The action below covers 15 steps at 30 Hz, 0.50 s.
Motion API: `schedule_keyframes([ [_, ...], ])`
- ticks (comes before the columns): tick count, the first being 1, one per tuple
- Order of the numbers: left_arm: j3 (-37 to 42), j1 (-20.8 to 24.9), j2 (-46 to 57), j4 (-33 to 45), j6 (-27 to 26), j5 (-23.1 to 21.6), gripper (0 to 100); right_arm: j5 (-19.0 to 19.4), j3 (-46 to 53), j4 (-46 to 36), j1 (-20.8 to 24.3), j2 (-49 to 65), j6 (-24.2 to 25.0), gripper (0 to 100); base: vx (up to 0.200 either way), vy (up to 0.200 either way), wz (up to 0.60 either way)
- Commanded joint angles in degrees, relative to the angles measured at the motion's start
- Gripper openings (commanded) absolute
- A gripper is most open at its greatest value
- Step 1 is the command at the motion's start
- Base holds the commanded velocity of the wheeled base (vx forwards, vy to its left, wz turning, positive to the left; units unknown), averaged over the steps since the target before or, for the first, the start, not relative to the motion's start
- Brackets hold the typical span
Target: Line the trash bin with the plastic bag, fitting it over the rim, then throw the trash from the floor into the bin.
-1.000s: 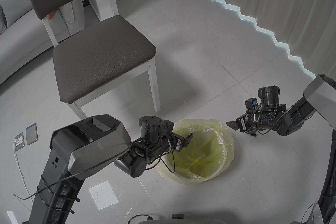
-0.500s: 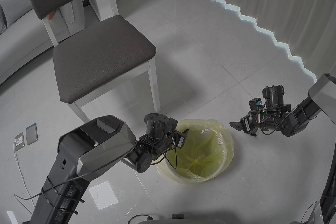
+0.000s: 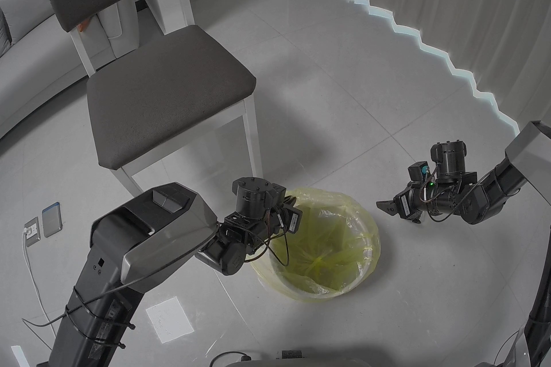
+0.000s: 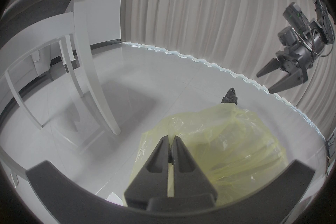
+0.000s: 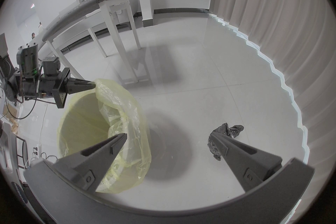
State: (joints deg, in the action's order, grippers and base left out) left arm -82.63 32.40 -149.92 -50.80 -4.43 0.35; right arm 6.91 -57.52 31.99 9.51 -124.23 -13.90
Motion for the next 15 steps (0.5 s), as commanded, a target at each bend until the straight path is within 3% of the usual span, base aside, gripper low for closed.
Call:
schedule_keyframes([
  [1,-2.6,-0.8,-1.6,1.8,0.2,0.0,0,0.0,-0.1,0.0,0.0,-0.3,-0.1,100,0.0,0.0,0.0],
  [15,-19.8,-1.1,-6.4,18.1,4.5,-0.6,0,0.0,-0.3,-0.1,-3.0,0.0,-0.2,100,0.0,0.0,0.0],
])
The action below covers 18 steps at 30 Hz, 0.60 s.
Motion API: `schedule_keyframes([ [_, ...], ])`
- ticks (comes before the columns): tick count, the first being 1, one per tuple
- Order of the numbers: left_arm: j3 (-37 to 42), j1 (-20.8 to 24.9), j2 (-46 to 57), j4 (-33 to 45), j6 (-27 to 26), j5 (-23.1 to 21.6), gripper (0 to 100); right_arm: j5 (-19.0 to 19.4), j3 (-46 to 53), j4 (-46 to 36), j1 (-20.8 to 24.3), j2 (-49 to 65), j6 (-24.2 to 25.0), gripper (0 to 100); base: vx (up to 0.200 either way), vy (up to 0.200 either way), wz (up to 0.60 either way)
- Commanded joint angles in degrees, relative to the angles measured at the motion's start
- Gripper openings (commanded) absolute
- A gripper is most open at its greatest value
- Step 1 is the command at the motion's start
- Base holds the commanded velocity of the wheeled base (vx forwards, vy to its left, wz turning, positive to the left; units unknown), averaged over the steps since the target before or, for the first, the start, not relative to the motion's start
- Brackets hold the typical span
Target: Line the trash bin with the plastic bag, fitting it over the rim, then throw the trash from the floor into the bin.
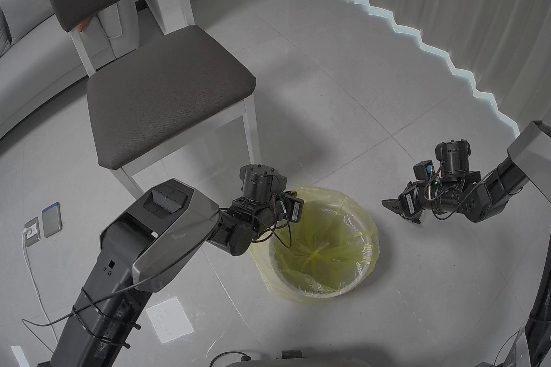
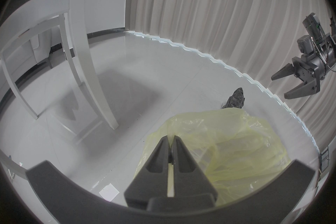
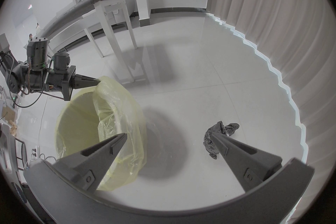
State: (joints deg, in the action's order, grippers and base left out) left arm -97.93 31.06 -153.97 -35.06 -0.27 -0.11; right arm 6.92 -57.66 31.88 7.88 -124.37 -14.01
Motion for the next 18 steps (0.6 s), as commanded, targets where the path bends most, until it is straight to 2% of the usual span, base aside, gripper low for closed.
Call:
schedule_keyframes([
  [1,-5.0,0.2,-2.5,3.0,0.4,-0.2,0,0.0,-0.2,0.0,-1.6,0.0,-0.1,100,0.0,0.0,0.0],
  [15,-0.9,1.2,1.0,4.2,2.2,-1.5,0,0.1,-1.4,0.0,-5.7,-0.9,0.1,100,0.0,0.0,0.0],
  [16,-0.4,1.2,1.5,4.1,2.4,-1.5,100,0.1,-1.7,0.0,-5.9,-1.1,0.1,100,0.0,0.0,0.0],
  [18,0.5,1.1,2.4,3.9,3.1,-1.4,100,0.5,-2.2,0.0,-6.5,-1.8,0.3,100,0.0,0.0,0.0],
])
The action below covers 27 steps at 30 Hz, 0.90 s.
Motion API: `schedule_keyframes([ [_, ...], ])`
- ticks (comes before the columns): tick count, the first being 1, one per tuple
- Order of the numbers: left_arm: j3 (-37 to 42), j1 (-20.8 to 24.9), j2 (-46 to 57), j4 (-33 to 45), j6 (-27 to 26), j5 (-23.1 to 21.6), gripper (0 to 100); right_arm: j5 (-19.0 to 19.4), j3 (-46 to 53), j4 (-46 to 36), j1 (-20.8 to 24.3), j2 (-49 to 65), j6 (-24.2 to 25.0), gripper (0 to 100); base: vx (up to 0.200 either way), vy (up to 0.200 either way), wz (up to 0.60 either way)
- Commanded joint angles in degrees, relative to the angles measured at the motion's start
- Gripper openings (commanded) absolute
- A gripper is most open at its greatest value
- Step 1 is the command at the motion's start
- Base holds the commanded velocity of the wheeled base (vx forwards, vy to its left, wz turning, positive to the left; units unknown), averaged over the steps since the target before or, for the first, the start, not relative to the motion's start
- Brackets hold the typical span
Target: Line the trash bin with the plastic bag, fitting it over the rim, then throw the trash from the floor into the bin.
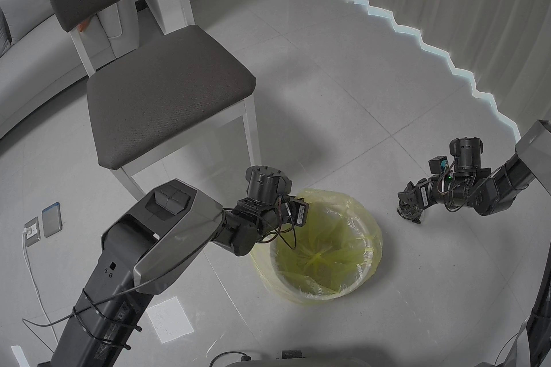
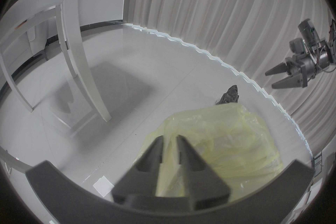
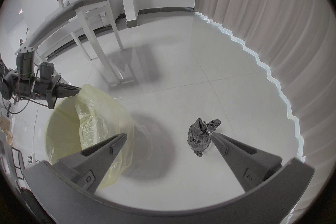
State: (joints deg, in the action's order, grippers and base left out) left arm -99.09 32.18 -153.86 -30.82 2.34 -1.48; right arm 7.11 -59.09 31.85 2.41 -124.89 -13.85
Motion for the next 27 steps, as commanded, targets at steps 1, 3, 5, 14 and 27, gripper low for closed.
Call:
schedule_keyframes([
  [1,2.1,0.0,2.8,-0.3,0.8,0.0,100,0.7,-0.9,0.1,-1.2,-1.6,0.2,100,0.0,0.0,0.0],
  [3,3.2,-0.2,4.0,-0.3,1.4,0.0,100,1.1,-1.5,0.1,-1.5,-2.4,0.3,100,0.0,0.0,0.0],
  [5,6.1,-0.3,6.7,-0.5,1.9,0.0,100,0.7,-3.5,-0.1,-2.3,-4.4,0.5,100,0.0,0.0,0.0],
  [14,15.4,-0.6,12.8,-3.6,1.8,-0.5,100,0.0,-13.5,-2.0,-5.3,-13.5,0.4,100,0.0,0.0,0.0],
  [27,27.7,-1.9,19.3,-13.0,2.0,-0.3,100,-3.5,-42.6,-23.3,-7.2,-27.8,-0.2,100,0.0,0.0,0.0],
])
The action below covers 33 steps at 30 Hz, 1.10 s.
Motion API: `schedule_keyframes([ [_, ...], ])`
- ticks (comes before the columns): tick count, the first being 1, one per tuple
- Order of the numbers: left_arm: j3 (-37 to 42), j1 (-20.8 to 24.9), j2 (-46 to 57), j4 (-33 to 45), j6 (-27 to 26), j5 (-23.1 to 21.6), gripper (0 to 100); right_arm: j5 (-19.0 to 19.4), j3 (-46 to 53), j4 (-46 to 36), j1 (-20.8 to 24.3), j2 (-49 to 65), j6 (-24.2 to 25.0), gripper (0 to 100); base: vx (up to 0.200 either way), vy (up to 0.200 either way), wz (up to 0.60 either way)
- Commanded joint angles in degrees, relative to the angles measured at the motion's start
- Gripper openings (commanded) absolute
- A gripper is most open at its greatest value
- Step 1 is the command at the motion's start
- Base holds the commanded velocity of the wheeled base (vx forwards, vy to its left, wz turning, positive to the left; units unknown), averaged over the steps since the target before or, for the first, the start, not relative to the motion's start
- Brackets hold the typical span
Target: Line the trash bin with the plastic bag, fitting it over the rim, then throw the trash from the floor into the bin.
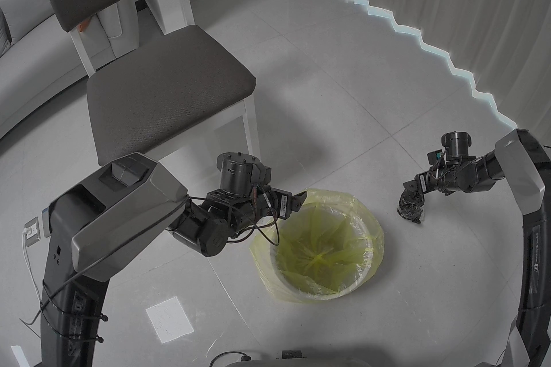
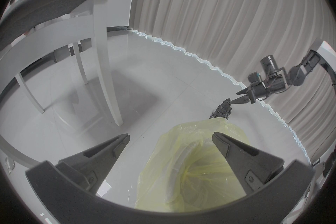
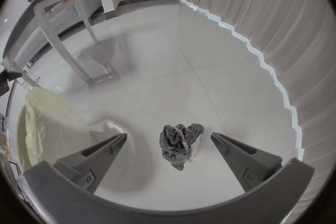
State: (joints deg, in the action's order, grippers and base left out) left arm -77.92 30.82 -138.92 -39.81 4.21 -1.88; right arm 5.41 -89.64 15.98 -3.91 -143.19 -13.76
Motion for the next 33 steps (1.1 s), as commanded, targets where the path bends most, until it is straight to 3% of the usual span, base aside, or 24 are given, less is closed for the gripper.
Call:
schedule_keyframes([
  [1,7.2,-0.5,4.5,-4.7,0.1,0.1,100,-2.1,-13.5,-8.4,-0.8,-10.3,-0.3,100,0.0,0.0,0.0],
  [8,9.5,-0.7,6.3,-6.2,0.1,0.3,100,-3.4,-25.0,-14.4,-0.8,-17.4,-0.4,100,0.0,0.0,0.0],
  [19,11.0,-0.5,8.2,-6.3,0.0,0.5,100,-5.0,-25.0,-24.1,-1.6,-27.5,-1.4,100,0.0,0.0,0.0],
  [20,11.0,-0.5,8.2,-6.3,0.0,0.6,100,-5.0,-25.0,-24.2,-1.9,-27.8,-1.4,0,0.0,0.0,0.0],
  [29,12.0,-0.3,9.5,-6.4,0.0,0.6,100,-3.6,-25.0,-22.4,-3.8,-20.0,-1.3,0,0.0,0.0,0.0],
  [33,12.1,0.1,9.7,-6.4,0.0,0.6,100,-0.6,-25.0,-15.1,-4.7,-13.0,-2.1,0,0.0,0.0,0.0],
])
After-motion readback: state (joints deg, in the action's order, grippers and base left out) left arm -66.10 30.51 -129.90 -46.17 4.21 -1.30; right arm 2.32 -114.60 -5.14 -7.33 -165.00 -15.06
